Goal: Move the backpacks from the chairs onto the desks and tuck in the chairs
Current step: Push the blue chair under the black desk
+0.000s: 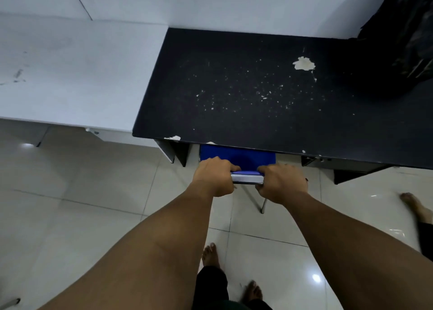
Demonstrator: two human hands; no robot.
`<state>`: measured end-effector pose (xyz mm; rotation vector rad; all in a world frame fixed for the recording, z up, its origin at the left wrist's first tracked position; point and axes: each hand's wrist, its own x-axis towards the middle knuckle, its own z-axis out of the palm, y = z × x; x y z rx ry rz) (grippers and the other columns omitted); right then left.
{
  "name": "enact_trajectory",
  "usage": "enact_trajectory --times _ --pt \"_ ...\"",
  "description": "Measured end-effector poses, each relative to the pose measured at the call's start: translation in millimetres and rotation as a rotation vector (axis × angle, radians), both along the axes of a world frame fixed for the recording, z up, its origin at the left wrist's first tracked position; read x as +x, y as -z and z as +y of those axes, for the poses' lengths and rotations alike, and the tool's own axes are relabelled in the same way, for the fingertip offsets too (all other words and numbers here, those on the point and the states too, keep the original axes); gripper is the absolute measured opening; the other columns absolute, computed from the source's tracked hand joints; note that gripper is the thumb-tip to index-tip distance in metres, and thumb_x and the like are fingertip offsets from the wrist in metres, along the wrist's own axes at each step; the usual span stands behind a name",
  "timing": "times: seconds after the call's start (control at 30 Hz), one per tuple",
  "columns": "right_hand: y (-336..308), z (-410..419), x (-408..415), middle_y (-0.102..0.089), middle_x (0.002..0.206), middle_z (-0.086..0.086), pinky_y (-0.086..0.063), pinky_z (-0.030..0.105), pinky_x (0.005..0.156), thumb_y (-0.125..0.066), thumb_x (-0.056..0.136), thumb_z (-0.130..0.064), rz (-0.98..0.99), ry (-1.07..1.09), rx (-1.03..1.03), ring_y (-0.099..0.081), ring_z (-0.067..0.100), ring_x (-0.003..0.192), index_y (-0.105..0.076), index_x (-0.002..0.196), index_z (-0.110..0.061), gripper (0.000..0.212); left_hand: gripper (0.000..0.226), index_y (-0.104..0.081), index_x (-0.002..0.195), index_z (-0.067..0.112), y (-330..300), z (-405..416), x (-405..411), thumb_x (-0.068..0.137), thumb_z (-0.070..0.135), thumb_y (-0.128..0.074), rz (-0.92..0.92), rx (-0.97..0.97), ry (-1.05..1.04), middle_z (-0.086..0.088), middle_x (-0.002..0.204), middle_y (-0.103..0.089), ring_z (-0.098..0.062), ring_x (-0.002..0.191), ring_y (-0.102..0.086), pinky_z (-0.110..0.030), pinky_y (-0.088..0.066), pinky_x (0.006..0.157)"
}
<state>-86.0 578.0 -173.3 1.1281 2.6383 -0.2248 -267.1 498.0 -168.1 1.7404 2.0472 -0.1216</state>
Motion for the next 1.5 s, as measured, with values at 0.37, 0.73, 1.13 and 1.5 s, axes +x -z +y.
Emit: enact_trajectory --times 0.37,0.73,1.13,1.5 --pt "5 1 -67 -0.055 0.078 -0.008 -0.045 0.028 0.062 -0.055 0.088 -0.047 0.050 0.035 -0.053 -0.054 0.014 0.067 -0.060 0.110 -0.031 0.028 0.055 -0.050 0.137 0.045 -5 21 -74 0.085 0.026 -0.059 0.058 -0.014 0.060 0.006 0.107 -0.068 -0.015 0.083 -0.056 -0.027 -0.048 0.073" --pt "-7 24 -65 -0.064 0.090 0.000 -0.038 0.029 0.063 -0.058 0.092 -0.035 -0.033 -0.030 -0.033 -0.052 0.017 0.070 -0.060 0.119 -0.028 0.028 0.047 -0.054 0.135 0.042 0 30 -65 0.089 0.034 -0.060 0.059 0.076 0.016 0.005 0.101 -0.068 -0.013 0.077 -0.053 -0.027 -0.050 0.070" --pt "2 52 -57 -0.064 0.101 -0.006 -0.041 0.026 0.063 -0.058 0.088 -0.049 0.011 -0.070 -0.049 -0.052 0.012 0.076 -0.059 0.124 -0.032 0.039 0.043 -0.055 0.132 0.041 2 52 -62 0.089 0.037 -0.059 0.037 0.063 0.055 0.007 0.092 -0.069 -0.014 0.076 -0.061 -0.027 -0.050 0.069" --pt "6 55 -56 -0.062 0.102 -0.008 -0.048 0.027 0.068 -0.059 0.084 -0.052 0.040 -0.021 -0.092 -0.055 0.011 0.080 -0.057 0.120 -0.034 0.040 0.044 -0.058 0.129 0.043 5 55 -66 0.086 0.041 -0.060 0.007 0.035 0.058 0.011 0.091 -0.070 -0.013 0.077 -0.062 -0.027 -0.051 0.069"
